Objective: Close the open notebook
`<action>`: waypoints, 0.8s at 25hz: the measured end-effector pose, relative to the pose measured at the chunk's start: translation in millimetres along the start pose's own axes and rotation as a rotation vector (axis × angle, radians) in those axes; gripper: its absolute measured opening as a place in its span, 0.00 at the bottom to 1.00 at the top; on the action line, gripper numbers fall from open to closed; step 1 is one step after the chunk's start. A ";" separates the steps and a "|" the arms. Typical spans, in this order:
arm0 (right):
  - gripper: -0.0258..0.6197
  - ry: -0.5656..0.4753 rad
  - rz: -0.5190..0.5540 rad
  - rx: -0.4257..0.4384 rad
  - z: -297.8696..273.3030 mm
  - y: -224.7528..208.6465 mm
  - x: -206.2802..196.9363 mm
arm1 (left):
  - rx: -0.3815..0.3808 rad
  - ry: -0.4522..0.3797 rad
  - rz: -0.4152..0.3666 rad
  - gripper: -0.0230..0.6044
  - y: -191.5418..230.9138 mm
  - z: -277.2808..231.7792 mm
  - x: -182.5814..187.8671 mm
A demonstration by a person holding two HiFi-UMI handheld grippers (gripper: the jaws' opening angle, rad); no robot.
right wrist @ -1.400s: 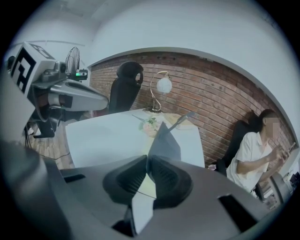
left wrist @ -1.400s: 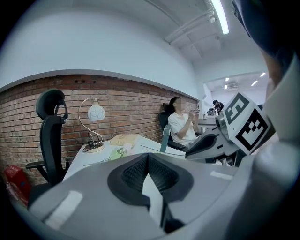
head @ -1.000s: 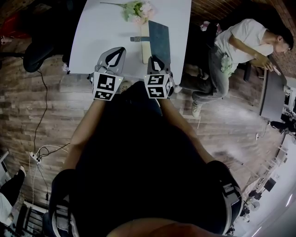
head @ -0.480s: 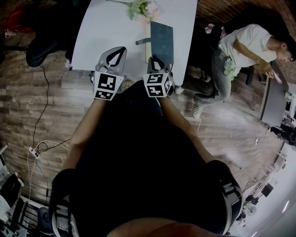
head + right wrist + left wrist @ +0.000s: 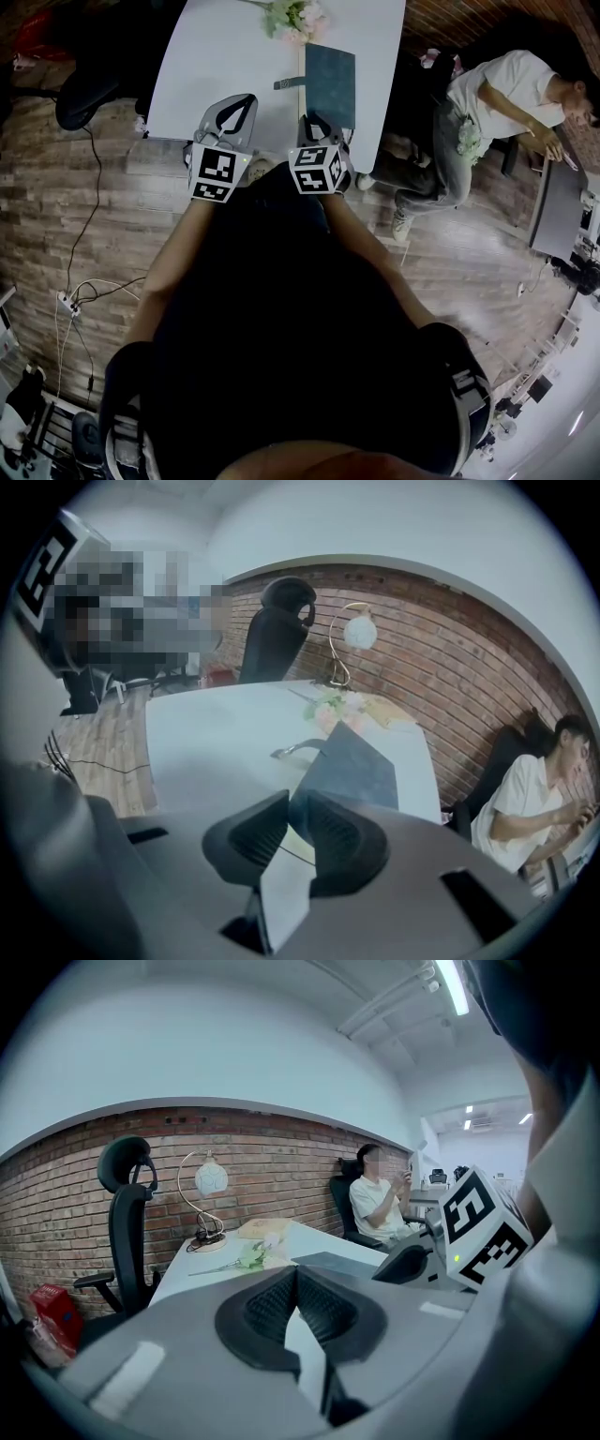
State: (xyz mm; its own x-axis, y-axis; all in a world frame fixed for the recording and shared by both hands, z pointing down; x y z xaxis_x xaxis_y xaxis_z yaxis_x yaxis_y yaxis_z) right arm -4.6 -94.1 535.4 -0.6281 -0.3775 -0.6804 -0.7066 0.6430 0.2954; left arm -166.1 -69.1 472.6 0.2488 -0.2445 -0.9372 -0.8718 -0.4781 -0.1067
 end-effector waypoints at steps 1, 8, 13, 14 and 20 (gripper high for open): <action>0.12 0.002 0.003 0.002 -0.7 0.5 -0.5 | 0.000 0.001 0.000 0.05 -0.1 -0.4 0.1; 0.13 0.023 0.017 0.023 -7.8 7.0 -5.1 | 0.000 0.012 0.001 0.05 -0.9 0.4 -2.3; 0.14 0.044 0.029 0.040 -15.6 9.9 -9.5 | 0.015 0.019 0.012 0.05 2.5 1.2 -5.9; 0.14 0.048 0.031 0.043 -16.7 10.2 -10.4 | 0.018 0.021 0.013 0.05 2.9 1.2 -6.4; 0.15 0.062 0.042 0.059 -21.6 15.3 -12.7 | 0.019 0.027 0.015 0.05 4.0 2.2 -8.8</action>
State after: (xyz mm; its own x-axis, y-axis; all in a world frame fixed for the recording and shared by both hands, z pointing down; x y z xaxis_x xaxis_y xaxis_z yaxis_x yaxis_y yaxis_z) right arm -14.5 -93.9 563.1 -0.6771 -0.3884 -0.6251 -0.6597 0.6968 0.2816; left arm -172.7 -67.0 479.6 0.2469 -0.2742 -0.9294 -0.8831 -0.4586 -0.0993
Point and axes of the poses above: the fingertips, and each gripper's own axes: z backward along the fingers, y to its left, x out of its top, the point moved 7 cm from there along z, backward along the fingers, and after that the axes turned 1 degree about -x, right-handed, at the moved point
